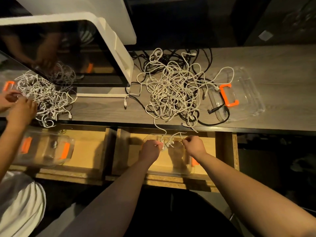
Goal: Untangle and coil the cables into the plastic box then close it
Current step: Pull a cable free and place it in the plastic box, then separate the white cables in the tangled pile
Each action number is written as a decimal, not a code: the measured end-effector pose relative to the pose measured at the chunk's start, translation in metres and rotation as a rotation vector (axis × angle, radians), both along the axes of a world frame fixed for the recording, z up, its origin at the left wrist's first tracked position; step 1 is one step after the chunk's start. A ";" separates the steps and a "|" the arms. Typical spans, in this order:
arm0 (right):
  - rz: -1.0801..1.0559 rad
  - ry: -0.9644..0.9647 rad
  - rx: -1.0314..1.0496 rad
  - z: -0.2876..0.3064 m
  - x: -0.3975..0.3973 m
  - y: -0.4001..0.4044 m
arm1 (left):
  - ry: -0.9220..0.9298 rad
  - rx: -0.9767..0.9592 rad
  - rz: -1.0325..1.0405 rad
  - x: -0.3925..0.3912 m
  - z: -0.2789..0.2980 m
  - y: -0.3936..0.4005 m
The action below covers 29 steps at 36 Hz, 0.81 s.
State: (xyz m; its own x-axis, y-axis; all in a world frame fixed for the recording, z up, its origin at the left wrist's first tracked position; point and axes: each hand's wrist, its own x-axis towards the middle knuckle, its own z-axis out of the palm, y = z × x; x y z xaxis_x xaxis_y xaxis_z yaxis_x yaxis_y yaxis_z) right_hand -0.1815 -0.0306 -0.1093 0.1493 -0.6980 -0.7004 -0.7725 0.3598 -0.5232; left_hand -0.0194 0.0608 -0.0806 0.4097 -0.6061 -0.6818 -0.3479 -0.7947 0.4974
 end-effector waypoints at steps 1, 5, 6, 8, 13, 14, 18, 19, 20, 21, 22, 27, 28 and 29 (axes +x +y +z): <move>-0.029 0.001 0.011 -0.002 0.001 -0.003 | 0.007 -0.007 0.006 -0.001 -0.001 -0.004; -0.087 0.028 0.129 -0.006 0.007 -0.009 | 0.031 0.009 -0.052 -0.009 -0.004 -0.020; -0.080 0.036 0.154 -0.006 0.009 -0.009 | 0.031 -0.001 -0.052 -0.011 -0.005 -0.023; -0.067 0.062 0.192 -0.007 0.014 -0.009 | 0.039 -0.022 -0.036 -0.013 -0.012 -0.026; 0.008 0.131 0.178 -0.020 0.020 -0.012 | 0.120 0.008 -0.044 -0.018 -0.025 -0.034; 0.021 0.150 0.163 -0.022 0.020 -0.013 | 0.142 0.028 -0.058 -0.019 -0.027 -0.036; 0.004 0.224 0.085 -0.028 0.020 -0.013 | 0.181 0.074 -0.083 -0.023 -0.039 -0.039; -0.008 0.230 0.073 -0.031 0.019 -0.012 | 0.195 0.084 -0.085 -0.024 -0.040 -0.039; -0.026 0.222 0.081 -0.034 0.019 -0.011 | 0.200 0.087 -0.086 -0.026 -0.042 -0.040; -0.043 0.202 0.098 -0.038 0.019 -0.010 | 0.201 0.093 -0.080 -0.027 -0.044 -0.040; -0.053 0.183 0.113 -0.040 0.019 -0.009 | 0.197 0.098 -0.071 -0.027 -0.045 -0.041; -0.050 0.116 0.093 -0.046 0.018 -0.005 | 0.207 0.078 -0.022 -0.028 -0.050 -0.042; -0.036 0.105 0.094 -0.043 0.019 -0.004 | 0.203 0.060 -0.010 -0.028 -0.049 -0.041; -0.020 0.094 0.093 -0.040 0.019 -0.004 | 0.199 0.036 0.014 -0.027 -0.048 -0.041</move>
